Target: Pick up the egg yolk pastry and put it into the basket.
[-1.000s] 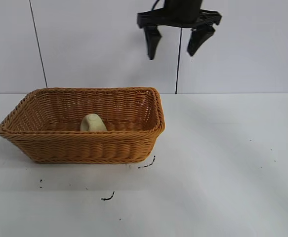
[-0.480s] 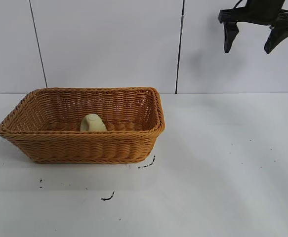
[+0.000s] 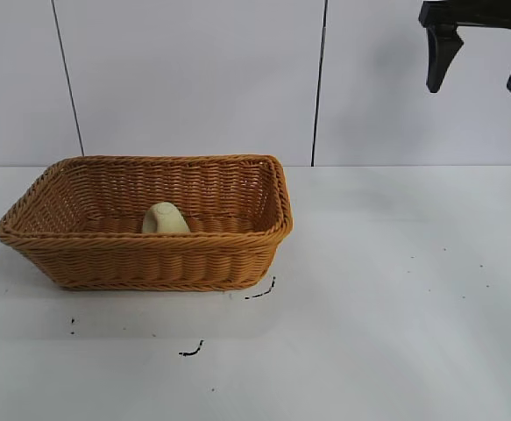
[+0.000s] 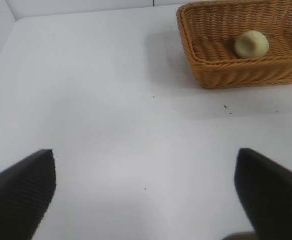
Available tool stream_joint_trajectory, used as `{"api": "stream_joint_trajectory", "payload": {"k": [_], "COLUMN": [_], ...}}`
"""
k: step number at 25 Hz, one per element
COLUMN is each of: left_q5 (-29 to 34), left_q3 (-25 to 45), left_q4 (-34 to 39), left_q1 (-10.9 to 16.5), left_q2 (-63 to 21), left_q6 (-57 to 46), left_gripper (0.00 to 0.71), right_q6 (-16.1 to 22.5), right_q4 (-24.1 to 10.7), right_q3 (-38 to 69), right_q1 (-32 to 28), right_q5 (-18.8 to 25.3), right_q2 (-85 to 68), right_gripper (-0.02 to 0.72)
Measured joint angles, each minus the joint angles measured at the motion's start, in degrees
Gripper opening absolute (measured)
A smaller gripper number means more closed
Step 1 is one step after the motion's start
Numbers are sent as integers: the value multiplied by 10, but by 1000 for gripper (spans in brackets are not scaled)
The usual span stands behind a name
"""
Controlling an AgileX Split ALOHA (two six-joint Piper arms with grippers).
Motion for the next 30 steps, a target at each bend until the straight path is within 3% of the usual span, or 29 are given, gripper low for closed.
{"api": "stream_joint_trajectory", "payload": {"k": [13,21,25,30], "left_q5": [0,0,0,0], "left_q3": [0,0,0,0], "left_q4": [0,0,0,0], "left_q1": [0,0,0,0], "left_q2": [0,0,0,0], "left_q6": [0,0,0,0], "left_gripper": [697,697,697,697], "right_q6": [-11,-15,-15,-15], "right_q4": [5,16,21,21], "right_q3": [446,709,782,786], "right_q1": [0,0,0,0], "right_q5": [-5,-104,-103,-106], "right_q2": [-446,-718,-851,-984], "right_gripper": [668,668,668,668]}}
